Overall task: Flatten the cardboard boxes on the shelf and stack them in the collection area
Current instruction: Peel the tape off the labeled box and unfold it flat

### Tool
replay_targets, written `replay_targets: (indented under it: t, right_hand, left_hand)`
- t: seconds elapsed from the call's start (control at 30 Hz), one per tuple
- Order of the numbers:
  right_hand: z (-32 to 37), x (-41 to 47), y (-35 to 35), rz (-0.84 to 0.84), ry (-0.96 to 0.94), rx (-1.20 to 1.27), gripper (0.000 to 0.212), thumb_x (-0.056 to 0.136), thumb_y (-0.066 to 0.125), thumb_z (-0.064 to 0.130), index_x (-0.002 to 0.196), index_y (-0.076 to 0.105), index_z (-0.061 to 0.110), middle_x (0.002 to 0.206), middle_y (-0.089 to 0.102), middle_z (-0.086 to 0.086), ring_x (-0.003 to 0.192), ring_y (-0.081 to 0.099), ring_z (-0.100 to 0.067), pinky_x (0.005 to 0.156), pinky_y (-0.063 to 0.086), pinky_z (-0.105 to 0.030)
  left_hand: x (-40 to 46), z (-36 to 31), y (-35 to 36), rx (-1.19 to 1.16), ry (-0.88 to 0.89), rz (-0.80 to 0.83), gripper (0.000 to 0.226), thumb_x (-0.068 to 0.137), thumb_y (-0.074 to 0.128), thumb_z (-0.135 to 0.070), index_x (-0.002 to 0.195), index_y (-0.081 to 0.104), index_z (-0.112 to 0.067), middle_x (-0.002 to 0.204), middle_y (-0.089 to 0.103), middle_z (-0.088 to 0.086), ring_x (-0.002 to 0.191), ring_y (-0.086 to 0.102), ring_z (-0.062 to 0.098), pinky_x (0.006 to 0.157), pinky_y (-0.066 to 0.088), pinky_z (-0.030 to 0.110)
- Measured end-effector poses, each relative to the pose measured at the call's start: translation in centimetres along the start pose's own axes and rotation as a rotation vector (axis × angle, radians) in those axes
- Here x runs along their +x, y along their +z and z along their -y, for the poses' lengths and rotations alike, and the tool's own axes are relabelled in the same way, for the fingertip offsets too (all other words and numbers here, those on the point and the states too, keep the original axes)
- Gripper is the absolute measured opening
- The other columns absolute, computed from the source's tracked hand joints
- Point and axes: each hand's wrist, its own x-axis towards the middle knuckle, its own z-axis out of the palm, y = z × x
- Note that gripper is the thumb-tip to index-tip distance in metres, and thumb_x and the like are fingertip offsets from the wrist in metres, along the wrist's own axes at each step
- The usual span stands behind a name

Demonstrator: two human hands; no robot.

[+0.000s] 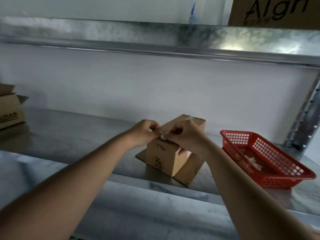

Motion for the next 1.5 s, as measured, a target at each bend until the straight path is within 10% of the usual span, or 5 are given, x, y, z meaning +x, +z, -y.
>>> replay_targets:
  t: [0.23,0.43,0.73,1.2,1.5]
  right_hand:
    - [1.2,0.5,1.6,-0.119,0.085,0.040,0.024,0.076,0.088,0.042,0.069,0.076,0.022,0.059,0.069,0.003,0.041,0.050,-0.009,0.041,0.038,-0.024]
    - [1.8,0.9,0.8,-0.045,0.060,0.023,0.023,0.074,0.092,0.042,0.069,0.079,0.024,0.065,0.073,0.001,0.046,0.056,-0.001,0.040,0.037,-0.015]
    - [1.0,1.6,0.3,-0.005,0.044,0.088,0.019,0.077,0.091,0.035,0.065,0.079,0.026,0.065,0.073,0.002,0.052,0.062,-0.001,0.044,0.041,-0.013]
    - [-1.1,3.7,1.0,-0.366,0.112,-0.232,0.014,0.089,0.054,0.005,0.079,0.061,-0.001,0.088,0.072,-0.011,0.077,0.066,-0.026,0.060,0.050,-0.034]
    - [-1.6,2.9,-0.3,-0.376,-0.471,-0.481,0.016,0.096,0.065,0.002,0.105,0.070,0.014,0.101,0.068,0.000,0.085,0.066,-0.015,0.067,0.053,-0.026]
  left_hand:
    - [-2.5,0.1,0.2,-0.355,-0.078,0.060,0.018,0.100,0.058,-0.024,0.109,0.071,-0.015,0.108,0.072,0.005,0.100,0.068,0.018,0.085,0.048,0.029]
    - [-2.9,0.9,1.9,-0.282,-0.074,0.075,0.097,0.076,0.072,-0.053,0.160,0.034,-0.024,0.155,0.035,-0.006,0.141,0.040,0.014,0.122,0.032,0.041]
    - [-1.8,2.2,3.8,-0.202,-0.032,0.073,0.101,0.086,0.052,-0.066,0.166,0.004,-0.027,0.136,0.019,-0.024,0.125,0.039,0.002,0.091,0.035,0.012]
    - [-2.1,2.0,3.7,0.154,-0.045,0.040,0.095,0.081,0.022,-0.074,0.165,0.002,-0.033,0.161,-0.009,-0.029,0.154,0.001,0.011,0.124,0.014,0.047]
    - [-0.5,-0.5,2.0,0.410,-0.078,0.133,0.081,0.094,0.022,-0.061,0.166,0.010,-0.025,0.172,-0.011,-0.012,0.154,-0.019,0.004,0.124,-0.013,0.037]
